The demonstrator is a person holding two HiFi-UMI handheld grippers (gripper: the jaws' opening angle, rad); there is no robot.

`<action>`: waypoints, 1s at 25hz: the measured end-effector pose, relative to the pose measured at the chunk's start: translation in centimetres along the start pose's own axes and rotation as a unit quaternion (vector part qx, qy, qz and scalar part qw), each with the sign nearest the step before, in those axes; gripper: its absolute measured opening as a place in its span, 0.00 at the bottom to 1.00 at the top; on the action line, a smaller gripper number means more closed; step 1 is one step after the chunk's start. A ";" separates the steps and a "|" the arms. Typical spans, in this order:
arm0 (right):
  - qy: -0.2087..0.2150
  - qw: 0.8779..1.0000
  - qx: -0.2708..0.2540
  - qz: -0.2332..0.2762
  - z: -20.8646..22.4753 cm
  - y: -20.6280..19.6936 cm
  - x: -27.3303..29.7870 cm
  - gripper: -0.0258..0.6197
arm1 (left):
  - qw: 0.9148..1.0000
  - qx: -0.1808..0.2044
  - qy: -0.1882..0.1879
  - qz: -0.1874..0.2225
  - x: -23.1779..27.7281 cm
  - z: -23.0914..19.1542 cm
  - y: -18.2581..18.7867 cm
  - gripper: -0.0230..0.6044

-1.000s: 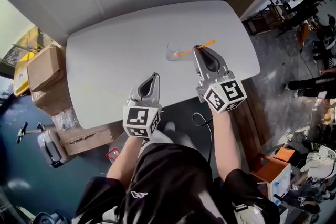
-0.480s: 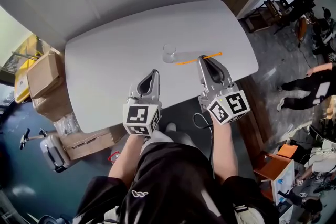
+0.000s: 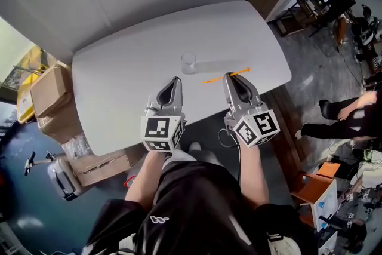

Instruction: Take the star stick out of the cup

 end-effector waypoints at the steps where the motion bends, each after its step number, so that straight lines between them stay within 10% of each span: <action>1: 0.001 1.000 0.000 -0.002 -0.2 -0.2 0.1 0.07 | 1.000 -0.002 0.001 0.001 0.1 0.0 0.0 0.04; 25: 0.047 0.998 -0.017 -0.027 -3.4 -2.4 1.2 0.07 | 1.000 0.004 0.018 0.014 0.0 0.3 0.8 0.04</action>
Point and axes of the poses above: the fingertips, and each gripper's own axes: x forward along the fingers, z to its right, y out of its top, the point moved 1 cm from there along -x, backward along the fingers, and after that the axes turned 14 degrees about -x, right-handed, at the moved point
